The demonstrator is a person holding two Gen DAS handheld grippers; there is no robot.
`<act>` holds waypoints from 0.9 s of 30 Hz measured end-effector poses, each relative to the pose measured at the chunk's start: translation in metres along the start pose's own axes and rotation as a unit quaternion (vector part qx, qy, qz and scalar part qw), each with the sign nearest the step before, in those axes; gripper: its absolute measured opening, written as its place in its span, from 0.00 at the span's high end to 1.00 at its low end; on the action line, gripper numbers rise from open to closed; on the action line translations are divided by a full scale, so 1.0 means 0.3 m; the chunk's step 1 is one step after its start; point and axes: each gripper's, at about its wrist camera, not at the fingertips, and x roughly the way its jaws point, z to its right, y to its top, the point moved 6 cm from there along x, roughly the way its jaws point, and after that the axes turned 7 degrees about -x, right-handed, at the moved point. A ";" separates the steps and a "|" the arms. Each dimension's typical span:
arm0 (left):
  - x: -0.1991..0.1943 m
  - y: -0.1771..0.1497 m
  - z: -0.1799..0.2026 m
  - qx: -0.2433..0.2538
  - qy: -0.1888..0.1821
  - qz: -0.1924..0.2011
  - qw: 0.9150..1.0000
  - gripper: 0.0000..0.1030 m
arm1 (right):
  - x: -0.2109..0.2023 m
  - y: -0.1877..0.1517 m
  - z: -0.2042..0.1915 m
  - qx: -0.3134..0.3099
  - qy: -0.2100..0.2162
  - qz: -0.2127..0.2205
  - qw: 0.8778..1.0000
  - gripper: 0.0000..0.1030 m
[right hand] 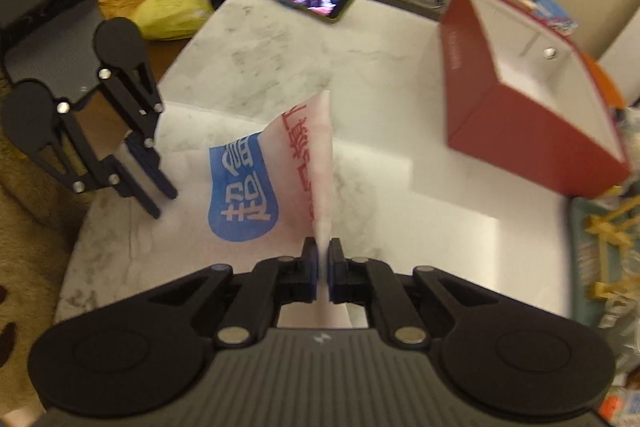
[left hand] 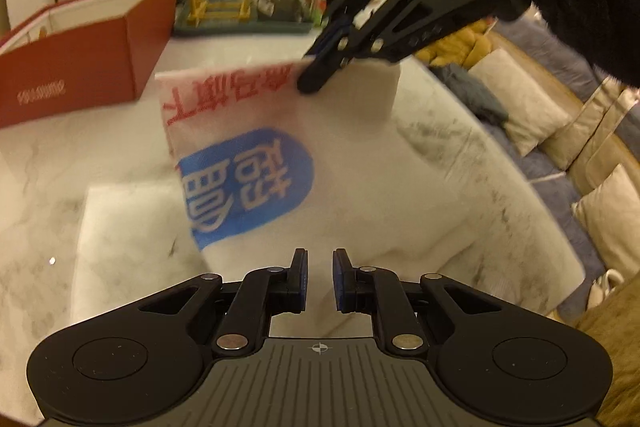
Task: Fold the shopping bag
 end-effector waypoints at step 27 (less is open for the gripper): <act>0.178 0.076 0.028 -0.011 0.028 -0.024 0.999 0.87 | 0.027 -0.037 -0.075 0.085 0.014 0.027 0.996 0.96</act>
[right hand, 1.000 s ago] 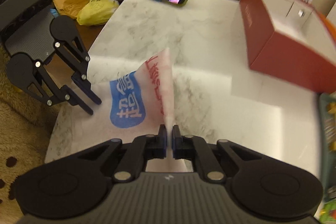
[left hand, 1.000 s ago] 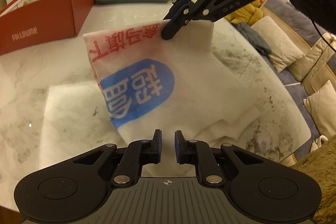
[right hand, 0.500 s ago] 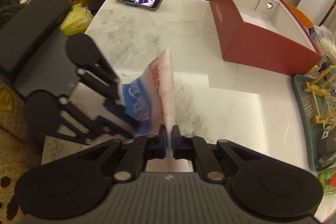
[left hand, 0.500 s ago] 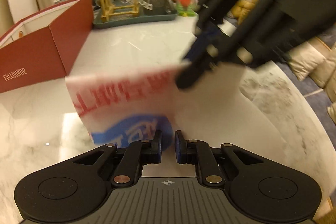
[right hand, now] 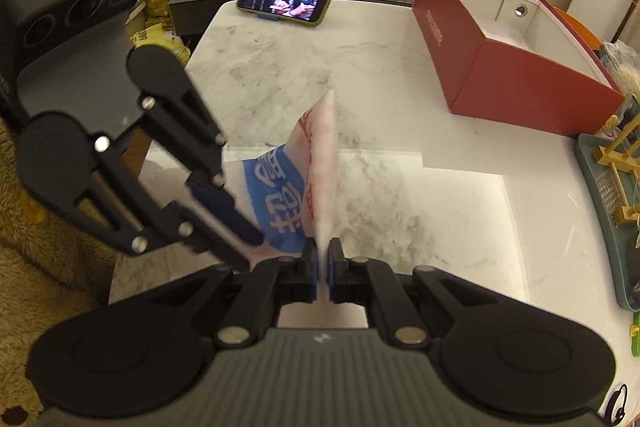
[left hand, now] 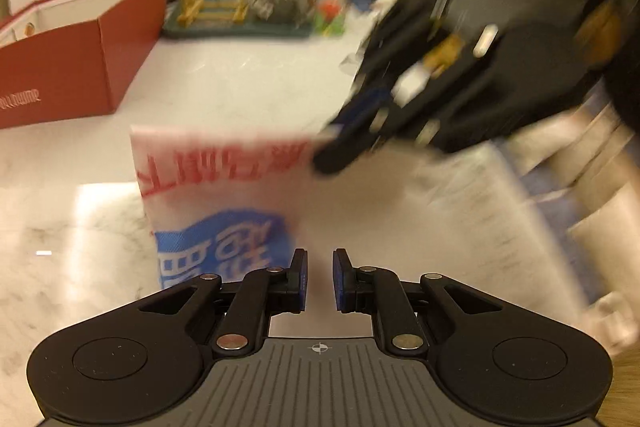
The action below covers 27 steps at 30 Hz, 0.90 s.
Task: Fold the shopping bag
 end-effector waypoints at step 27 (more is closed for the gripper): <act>-0.023 -0.044 0.017 0.051 -0.001 0.034 0.998 0.87 | -0.020 -0.008 -0.051 0.000 -0.006 -0.004 1.000 0.96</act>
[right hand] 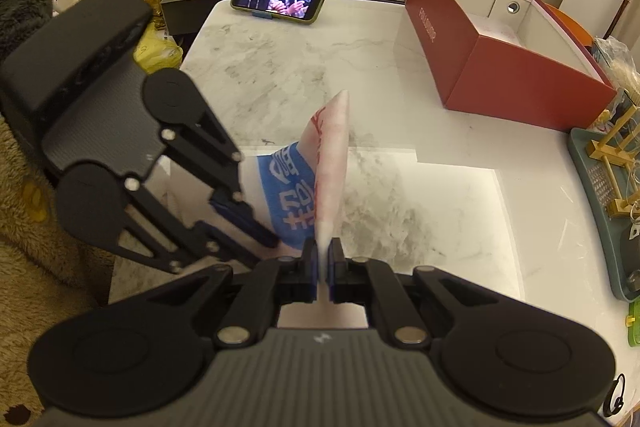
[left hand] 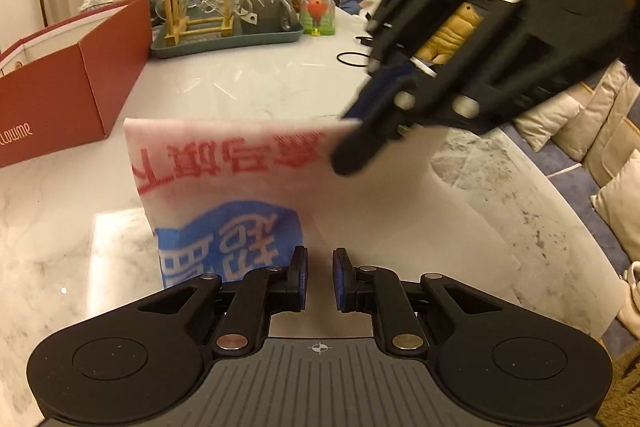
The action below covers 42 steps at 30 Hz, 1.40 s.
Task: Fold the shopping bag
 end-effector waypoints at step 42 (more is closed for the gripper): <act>-0.123 -0.123 -0.026 0.040 -0.024 -0.031 0.998 0.50 | 0.069 -0.021 -0.203 0.025 0.081 -0.012 0.996 0.95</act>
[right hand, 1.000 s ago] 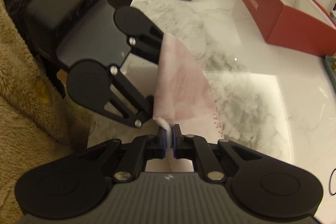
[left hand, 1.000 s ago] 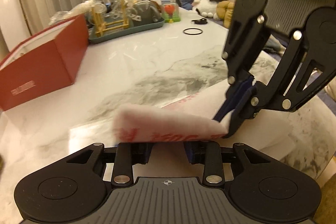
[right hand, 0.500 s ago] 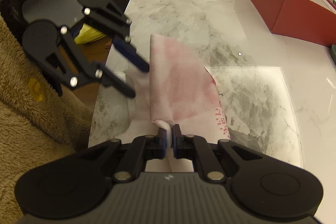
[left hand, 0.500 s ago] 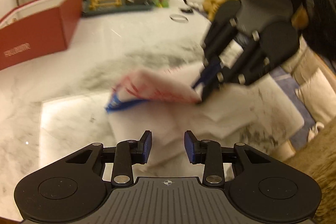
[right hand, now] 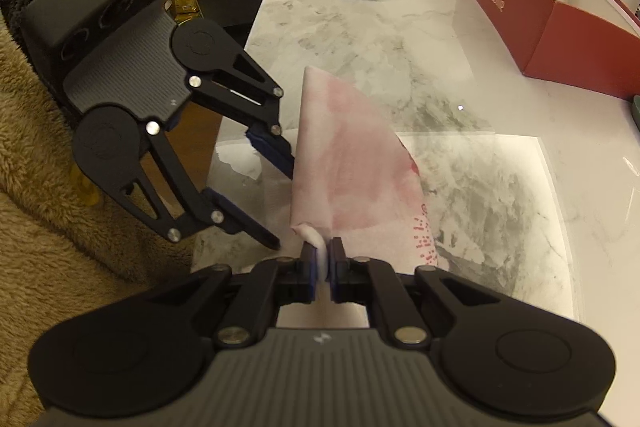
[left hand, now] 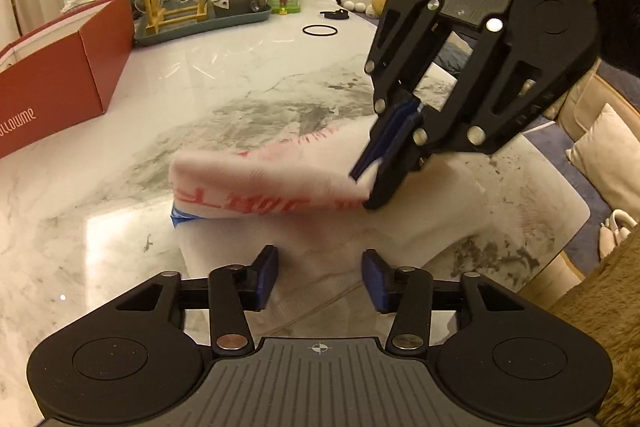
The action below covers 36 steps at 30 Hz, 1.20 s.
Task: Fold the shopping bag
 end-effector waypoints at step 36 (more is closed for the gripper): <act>-0.134 0.095 -0.032 -0.008 0.017 0.009 1.000 0.41 | 0.098 0.003 -0.090 -0.006 -0.021 -0.038 0.999 0.94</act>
